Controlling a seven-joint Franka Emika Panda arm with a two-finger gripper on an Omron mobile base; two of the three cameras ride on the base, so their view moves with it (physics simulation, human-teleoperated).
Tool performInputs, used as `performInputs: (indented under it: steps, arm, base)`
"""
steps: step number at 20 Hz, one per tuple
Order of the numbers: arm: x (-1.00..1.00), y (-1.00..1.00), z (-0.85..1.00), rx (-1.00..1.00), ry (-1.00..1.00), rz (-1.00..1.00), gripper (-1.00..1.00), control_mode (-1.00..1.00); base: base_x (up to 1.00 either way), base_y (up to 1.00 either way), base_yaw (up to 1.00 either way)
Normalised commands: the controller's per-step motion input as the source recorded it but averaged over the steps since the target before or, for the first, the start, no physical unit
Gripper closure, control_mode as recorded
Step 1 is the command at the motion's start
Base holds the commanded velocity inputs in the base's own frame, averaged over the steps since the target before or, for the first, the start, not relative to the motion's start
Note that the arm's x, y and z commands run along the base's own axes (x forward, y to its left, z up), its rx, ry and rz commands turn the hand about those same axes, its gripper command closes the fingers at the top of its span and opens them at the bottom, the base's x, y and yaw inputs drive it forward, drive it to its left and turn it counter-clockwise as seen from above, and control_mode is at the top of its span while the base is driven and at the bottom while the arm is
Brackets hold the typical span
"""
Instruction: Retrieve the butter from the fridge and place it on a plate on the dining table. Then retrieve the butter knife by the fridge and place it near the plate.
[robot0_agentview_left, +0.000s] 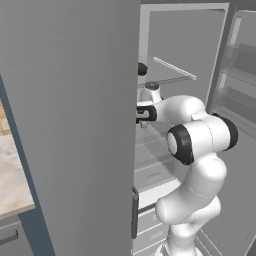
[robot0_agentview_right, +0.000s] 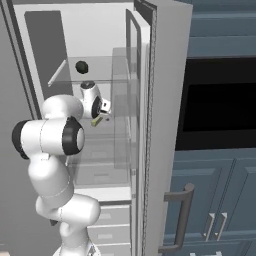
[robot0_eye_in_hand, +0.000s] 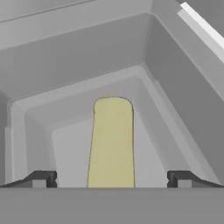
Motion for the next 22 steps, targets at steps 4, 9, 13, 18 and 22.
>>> performInputs:
  steps: [4,9,13,18,22]
  arm:
    - [0.10,0.00,-0.24,-0.01,0.01,0.00,-1.00,-1.00]
    - [0.06,0.00,-0.01,0.00,0.02,0.00,-1.00,-1.00]
    - [0.03,0.00,-0.08,0.00,0.04,0.00,1.00,-1.00]
    - [0.00,0.00,-0.02,0.00,0.01,0.00,1.00,-1.00]
    - [0.00,0.00,-0.01,0.00,0.00,0.00,1.00,-1.00]
  base:
    - [0.00,0.00,0.00]
    - [0.00,0.00,0.00]
    - [0.00,0.00,0.00]
    - [0.00,0.00,0.00]
    - [0.00,0.00,0.00]
